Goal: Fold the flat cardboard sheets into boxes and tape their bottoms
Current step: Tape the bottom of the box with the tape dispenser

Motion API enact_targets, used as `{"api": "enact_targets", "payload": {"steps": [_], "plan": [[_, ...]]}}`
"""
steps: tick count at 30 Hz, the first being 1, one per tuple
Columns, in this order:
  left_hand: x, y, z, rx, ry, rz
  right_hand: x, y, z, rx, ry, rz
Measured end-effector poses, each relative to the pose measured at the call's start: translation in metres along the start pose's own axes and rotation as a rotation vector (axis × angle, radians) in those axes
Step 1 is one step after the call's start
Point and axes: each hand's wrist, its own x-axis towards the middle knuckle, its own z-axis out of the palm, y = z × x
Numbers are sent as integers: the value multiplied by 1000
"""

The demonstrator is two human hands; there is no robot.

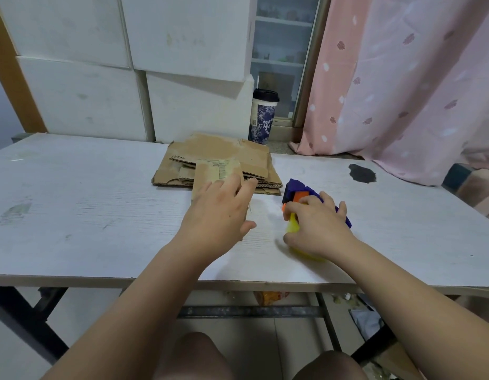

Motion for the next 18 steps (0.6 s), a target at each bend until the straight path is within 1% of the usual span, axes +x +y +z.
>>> {"api": "enact_targets", "payload": {"steps": [8,12,14,16,18], "plan": [[6,-3,-15,-88,-94,7,0,5,4,33,88,-11],[11,-7,-22,-146,-97,7,2,6,4,31,81,-4],[12,-9,-24,-174,-114,-26,2,6,5,35,91,-3],[11,-10,-28,-159,-130,-47,2,6,6,43,92,0],[7,-8,-32,-85,-112,-37,3,6,6,51,69,19]]}}
